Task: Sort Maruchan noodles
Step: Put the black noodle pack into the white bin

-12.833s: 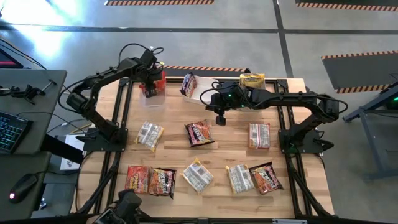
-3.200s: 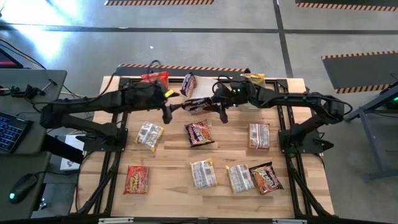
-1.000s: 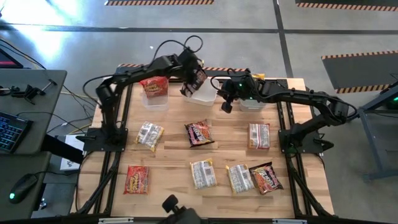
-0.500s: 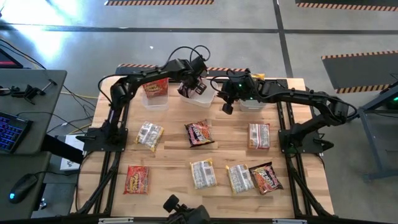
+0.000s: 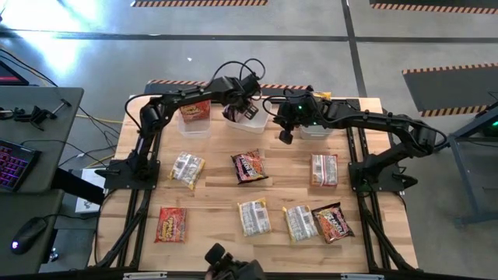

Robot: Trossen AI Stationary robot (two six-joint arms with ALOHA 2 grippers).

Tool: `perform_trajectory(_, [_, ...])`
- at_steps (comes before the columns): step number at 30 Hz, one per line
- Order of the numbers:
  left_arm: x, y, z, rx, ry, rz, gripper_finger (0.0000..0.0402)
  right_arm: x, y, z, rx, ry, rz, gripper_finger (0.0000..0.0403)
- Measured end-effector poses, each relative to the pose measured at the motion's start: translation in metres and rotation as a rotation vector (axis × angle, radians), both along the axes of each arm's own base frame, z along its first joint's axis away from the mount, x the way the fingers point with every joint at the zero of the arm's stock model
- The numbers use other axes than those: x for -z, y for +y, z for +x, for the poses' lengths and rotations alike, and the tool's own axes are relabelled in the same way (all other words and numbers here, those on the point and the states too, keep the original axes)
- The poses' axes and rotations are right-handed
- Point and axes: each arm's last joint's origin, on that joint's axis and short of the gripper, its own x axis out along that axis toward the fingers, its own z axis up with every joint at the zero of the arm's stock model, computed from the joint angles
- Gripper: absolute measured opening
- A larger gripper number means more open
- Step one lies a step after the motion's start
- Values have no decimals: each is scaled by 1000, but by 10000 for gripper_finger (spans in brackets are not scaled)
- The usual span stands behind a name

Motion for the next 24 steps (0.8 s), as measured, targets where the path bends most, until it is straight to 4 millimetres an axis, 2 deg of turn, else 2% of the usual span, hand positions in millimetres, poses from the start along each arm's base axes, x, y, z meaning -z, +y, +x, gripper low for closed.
perform_trajectory(6, [0, -1, 1, 16, 25, 26, 151, 1, 0, -1, 0, 8, 4, 23])
perform_trajectory(11, [0, -4, 2, 29, 24, 25, 159, 2, 0, -1, 0, 16, 8, 23])
perform_trajectory(19, [0, -4, 3, 81, 33, 11, 117, 2, 1, -1, 0, 21, 10, 23])
perform_trajectory(24, [-10, -6, 1, 121, 29, 38, 80, 2, 1, -1, -5, 25, 5, 23])
